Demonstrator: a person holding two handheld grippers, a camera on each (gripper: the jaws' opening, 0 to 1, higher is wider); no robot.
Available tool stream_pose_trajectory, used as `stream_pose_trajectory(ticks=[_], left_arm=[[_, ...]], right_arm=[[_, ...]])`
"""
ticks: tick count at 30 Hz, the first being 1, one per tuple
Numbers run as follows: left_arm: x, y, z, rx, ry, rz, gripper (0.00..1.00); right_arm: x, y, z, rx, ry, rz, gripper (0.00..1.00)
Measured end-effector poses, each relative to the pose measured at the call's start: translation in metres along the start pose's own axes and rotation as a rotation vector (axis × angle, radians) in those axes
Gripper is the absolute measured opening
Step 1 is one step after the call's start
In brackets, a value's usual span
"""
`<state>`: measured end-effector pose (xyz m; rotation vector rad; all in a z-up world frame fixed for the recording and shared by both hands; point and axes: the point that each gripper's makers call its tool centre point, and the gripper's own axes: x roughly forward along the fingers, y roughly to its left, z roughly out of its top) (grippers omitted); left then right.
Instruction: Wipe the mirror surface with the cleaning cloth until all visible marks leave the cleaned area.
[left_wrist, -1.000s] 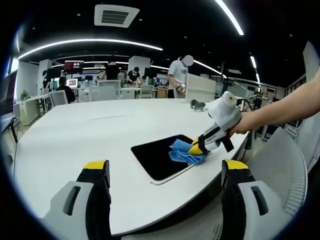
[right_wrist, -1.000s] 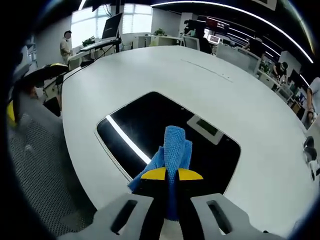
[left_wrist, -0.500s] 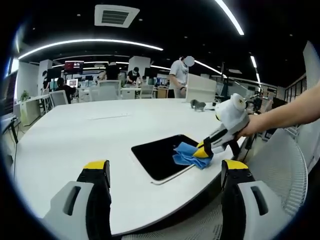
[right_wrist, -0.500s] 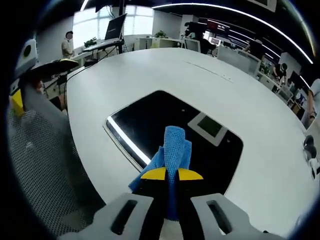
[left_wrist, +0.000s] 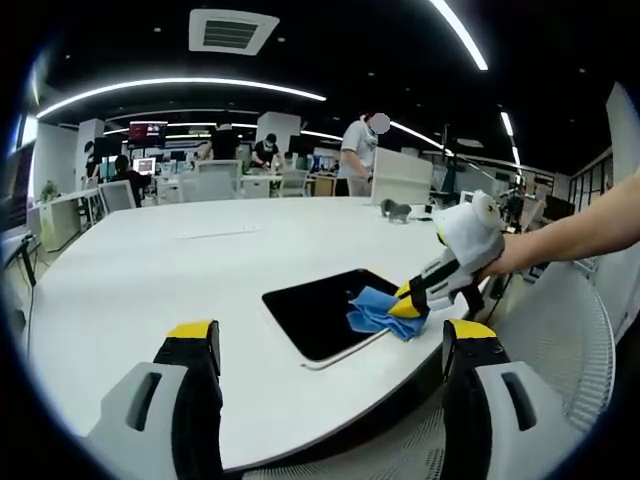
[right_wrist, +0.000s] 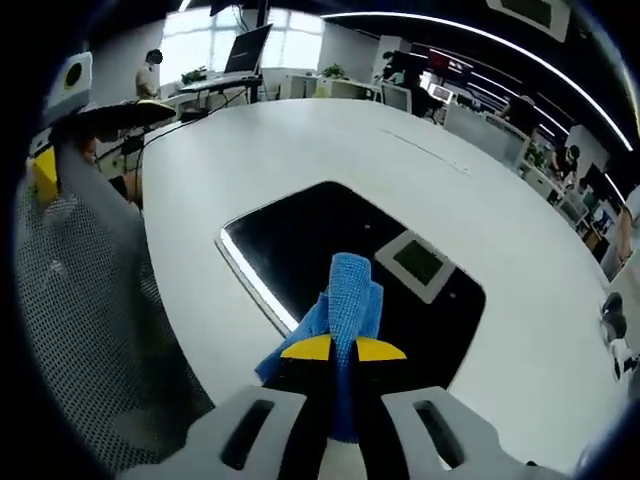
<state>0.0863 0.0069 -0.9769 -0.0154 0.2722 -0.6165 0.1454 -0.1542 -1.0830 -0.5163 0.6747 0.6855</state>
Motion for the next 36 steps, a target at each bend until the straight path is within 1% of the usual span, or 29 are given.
stream_pose_trajectory(ticks=[7,10,19,30,33,36], left_arm=[[0.000,0.001,0.001,-0.002,-0.008,0.003,0.90],[0.000,0.002,0.002,-0.002,-0.013,0.010,0.90],[-0.001,0.002,0.004,-0.003,-0.024,0.018,0.89],[0.000,0.001,0.003,-0.002,-0.012,0.010,0.89],[0.000,0.000,0.003,-0.001,-0.011,0.010,0.89],[0.000,0.000,0.003,-0.001,-0.010,0.009,0.89]], right_arm=[[-0.001,-0.007,-0.003,-0.020,-0.009,0.013,0.01],[-0.005,-0.016,-0.009,-0.032,-0.010,0.008,0.01],[-0.015,-0.037,-0.026,-0.030,-0.005,-0.007,0.01],[-0.024,-0.048,-0.039,0.006,-0.003,-0.030,0.01],[-0.024,-0.048,-0.039,0.020,-0.008,-0.032,0.01],[-0.024,-0.048,-0.039,0.015,-0.004,-0.035,0.01]])
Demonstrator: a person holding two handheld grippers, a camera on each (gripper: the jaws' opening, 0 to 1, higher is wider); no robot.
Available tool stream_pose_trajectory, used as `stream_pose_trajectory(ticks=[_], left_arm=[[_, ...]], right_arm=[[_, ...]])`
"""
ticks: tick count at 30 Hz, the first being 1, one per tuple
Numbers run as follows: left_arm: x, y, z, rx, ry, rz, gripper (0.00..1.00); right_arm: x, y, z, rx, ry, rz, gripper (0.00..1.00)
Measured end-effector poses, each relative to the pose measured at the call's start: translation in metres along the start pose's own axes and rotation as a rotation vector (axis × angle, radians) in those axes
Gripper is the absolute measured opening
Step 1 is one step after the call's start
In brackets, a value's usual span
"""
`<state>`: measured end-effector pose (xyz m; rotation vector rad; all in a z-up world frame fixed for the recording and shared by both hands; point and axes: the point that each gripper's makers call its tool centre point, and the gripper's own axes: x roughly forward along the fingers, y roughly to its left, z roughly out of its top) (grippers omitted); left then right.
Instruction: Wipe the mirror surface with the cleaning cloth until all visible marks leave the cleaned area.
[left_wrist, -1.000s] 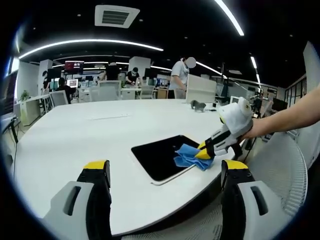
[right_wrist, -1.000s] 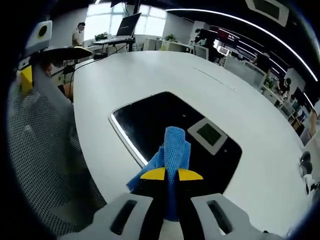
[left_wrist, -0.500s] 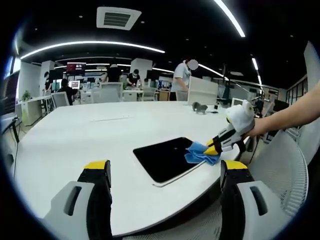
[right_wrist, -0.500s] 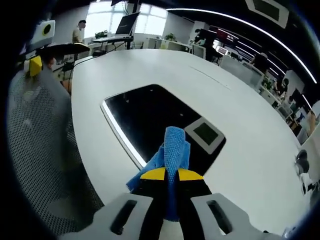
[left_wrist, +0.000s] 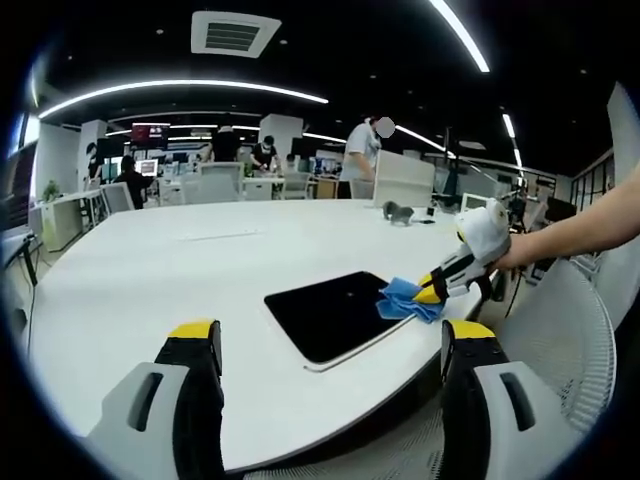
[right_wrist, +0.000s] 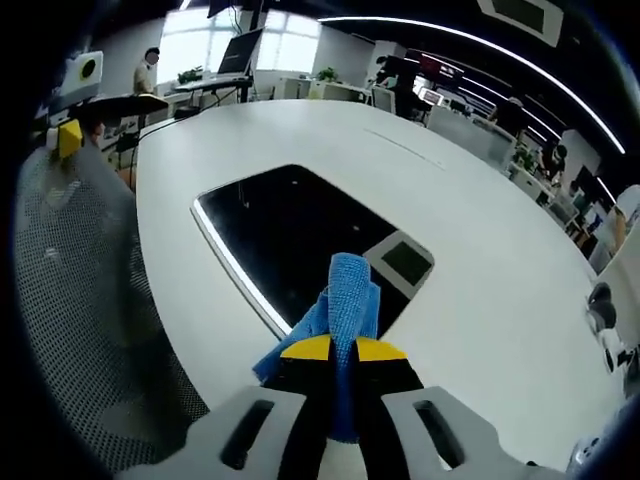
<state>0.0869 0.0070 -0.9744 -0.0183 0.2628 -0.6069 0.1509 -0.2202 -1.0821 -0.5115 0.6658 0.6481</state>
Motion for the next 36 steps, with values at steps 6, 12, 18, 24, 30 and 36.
stream_pose_trajectory(ticks=[6,12,18,24,30,36], left_arm=[[0.000,0.000,0.000,0.001,0.001,0.001,0.89],[0.000,0.000,0.000,0.002,0.000,0.003,0.89],[0.000,0.000,-0.001,0.004,0.010,0.004,0.89],[0.002,0.000,-0.003,0.005,0.022,0.002,0.90],[0.002,0.001,-0.003,0.002,0.022,0.005,0.90],[0.002,0.002,-0.003,0.002,0.024,0.007,0.90]], right_arm=[[0.000,0.000,0.000,-0.010,0.006,0.004,0.01],[0.002,0.000,0.001,-0.026,0.026,0.010,0.01],[0.006,-0.005,0.005,-0.048,0.037,0.015,0.01],[0.014,-0.014,0.010,-0.055,0.048,0.031,0.01],[0.024,-0.025,0.016,-0.054,0.047,0.026,0.01],[0.038,-0.040,0.026,-0.036,0.046,0.009,0.01]])
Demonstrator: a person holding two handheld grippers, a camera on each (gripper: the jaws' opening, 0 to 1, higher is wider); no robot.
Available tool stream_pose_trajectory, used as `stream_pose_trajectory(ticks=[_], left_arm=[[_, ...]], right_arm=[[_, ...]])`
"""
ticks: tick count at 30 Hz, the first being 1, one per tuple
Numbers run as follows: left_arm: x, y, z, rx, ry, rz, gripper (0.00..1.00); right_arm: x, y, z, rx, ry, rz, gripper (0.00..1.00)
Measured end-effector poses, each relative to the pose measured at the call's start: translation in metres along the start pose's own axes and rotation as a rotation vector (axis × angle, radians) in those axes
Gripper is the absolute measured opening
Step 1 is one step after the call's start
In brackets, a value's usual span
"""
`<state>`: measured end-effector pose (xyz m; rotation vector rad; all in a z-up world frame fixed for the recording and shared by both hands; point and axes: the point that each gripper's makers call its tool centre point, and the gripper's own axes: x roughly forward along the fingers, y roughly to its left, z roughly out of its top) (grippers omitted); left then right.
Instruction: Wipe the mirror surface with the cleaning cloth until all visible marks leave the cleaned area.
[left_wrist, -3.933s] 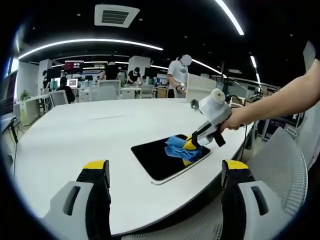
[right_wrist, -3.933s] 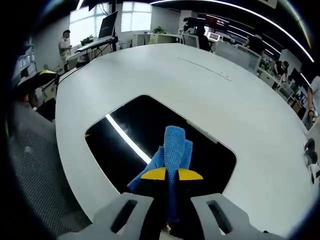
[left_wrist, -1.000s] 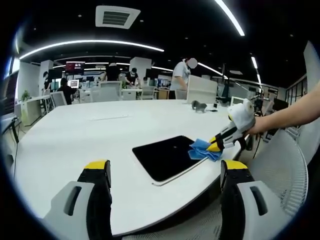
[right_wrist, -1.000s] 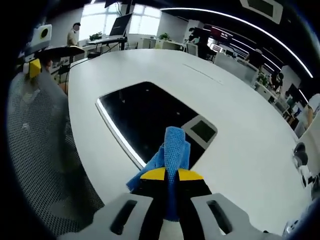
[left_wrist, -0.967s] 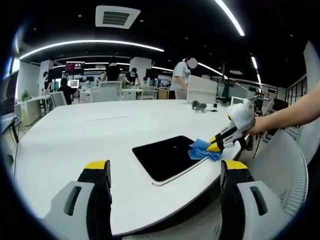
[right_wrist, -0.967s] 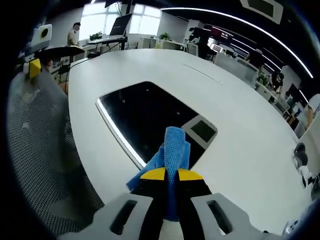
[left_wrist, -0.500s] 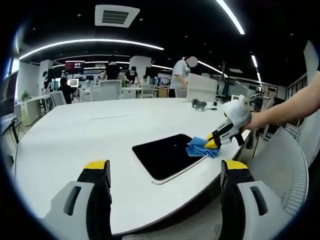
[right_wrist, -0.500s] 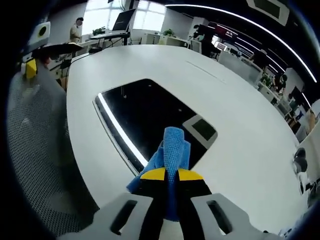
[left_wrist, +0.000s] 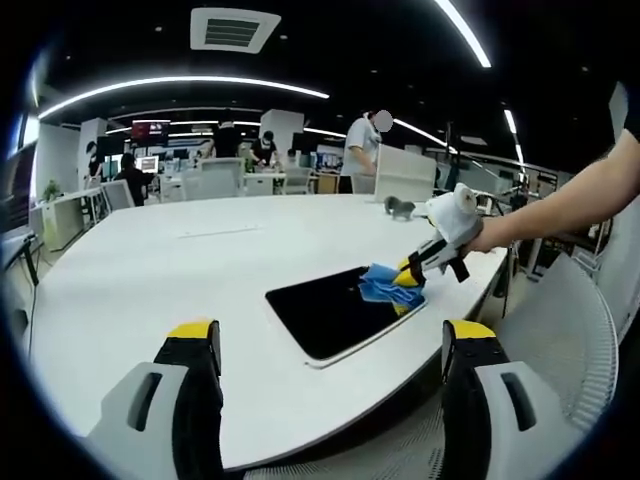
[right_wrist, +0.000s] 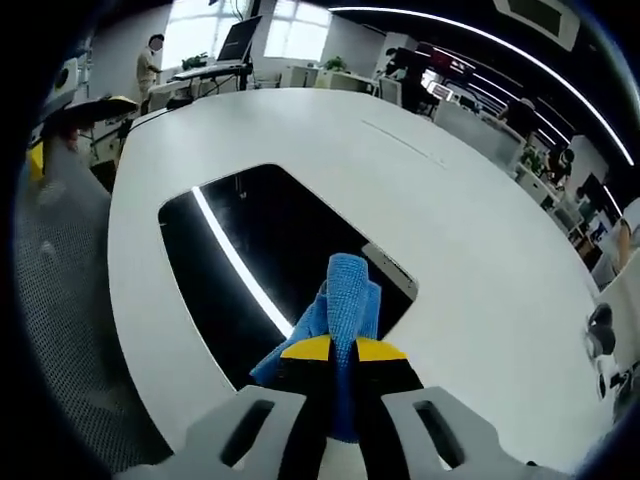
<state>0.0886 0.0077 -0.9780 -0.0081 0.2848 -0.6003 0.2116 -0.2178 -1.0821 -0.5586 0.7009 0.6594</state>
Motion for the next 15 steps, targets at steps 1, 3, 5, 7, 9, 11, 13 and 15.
stream_pose_trajectory(ticks=[1,3,5,7,9,11,13,15], left_arm=[[0.000,0.000,0.000,0.000,0.001,0.000,0.90],[0.000,0.000,0.000,0.000,0.001,0.000,0.90],[0.000,0.000,-0.001,0.000,0.001,-0.002,0.90],[0.000,-0.001,-0.001,0.000,0.001,-0.004,0.90],[0.000,-0.001,-0.001,0.000,0.001,-0.004,0.90],[0.000,0.000,-0.001,0.000,0.001,-0.001,0.89],[0.000,0.000,0.000,-0.001,0.000,-0.001,0.89],[0.000,0.000,0.000,-0.001,0.000,-0.003,0.89]], right_arm=[[0.001,-0.002,0.001,0.002,0.001,-0.002,0.01],[0.004,-0.005,0.003,0.009,0.001,-0.006,0.01],[0.007,-0.009,0.005,0.013,0.002,-0.010,0.01],[0.010,-0.012,0.007,0.013,0.001,-0.016,0.01],[0.013,-0.015,0.009,0.016,-0.002,-0.025,0.01],[0.016,-0.019,0.011,0.024,-0.002,-0.034,0.01],[0.018,-0.022,0.012,0.032,-0.002,-0.040,0.01],[0.020,-0.024,0.013,0.035,-0.004,-0.045,0.01]])
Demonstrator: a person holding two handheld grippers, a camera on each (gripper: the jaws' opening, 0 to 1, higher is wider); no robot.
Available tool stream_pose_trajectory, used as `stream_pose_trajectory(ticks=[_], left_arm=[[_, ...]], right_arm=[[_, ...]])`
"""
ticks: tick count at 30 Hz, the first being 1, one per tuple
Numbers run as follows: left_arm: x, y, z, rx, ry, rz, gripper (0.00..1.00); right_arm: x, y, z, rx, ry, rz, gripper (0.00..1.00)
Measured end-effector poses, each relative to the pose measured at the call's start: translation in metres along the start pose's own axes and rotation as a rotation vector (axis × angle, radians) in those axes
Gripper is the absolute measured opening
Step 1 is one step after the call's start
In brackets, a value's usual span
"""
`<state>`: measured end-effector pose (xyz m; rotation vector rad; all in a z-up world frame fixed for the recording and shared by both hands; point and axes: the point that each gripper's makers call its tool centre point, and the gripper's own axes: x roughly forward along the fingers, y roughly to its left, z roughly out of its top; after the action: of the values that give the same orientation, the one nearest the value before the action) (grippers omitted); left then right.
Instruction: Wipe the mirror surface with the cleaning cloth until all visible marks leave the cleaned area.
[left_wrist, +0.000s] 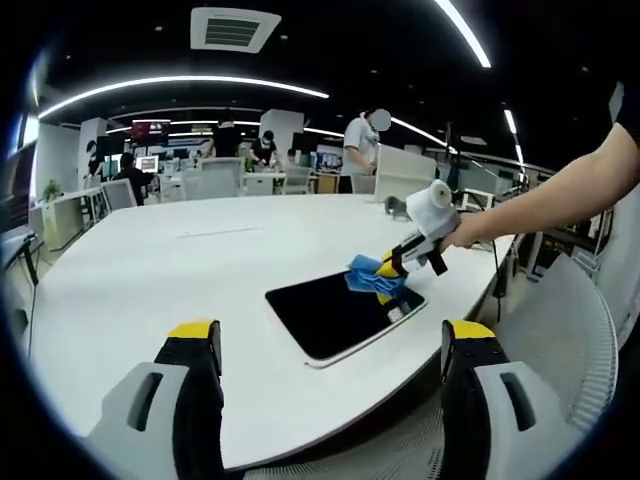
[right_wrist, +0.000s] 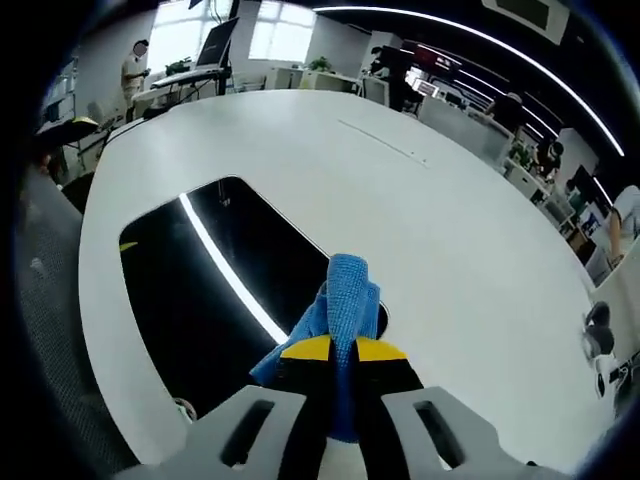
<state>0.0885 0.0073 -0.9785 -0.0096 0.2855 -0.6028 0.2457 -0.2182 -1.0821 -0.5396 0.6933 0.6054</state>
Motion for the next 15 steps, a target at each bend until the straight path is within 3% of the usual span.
stream_pose_trajectory(ticks=[15], left_arm=[[0.000,0.000,0.001,-0.001,-0.005,-0.004,0.89]], right_arm=[[0.014,-0.017,0.009,-0.010,0.003,-0.012,0.01]])
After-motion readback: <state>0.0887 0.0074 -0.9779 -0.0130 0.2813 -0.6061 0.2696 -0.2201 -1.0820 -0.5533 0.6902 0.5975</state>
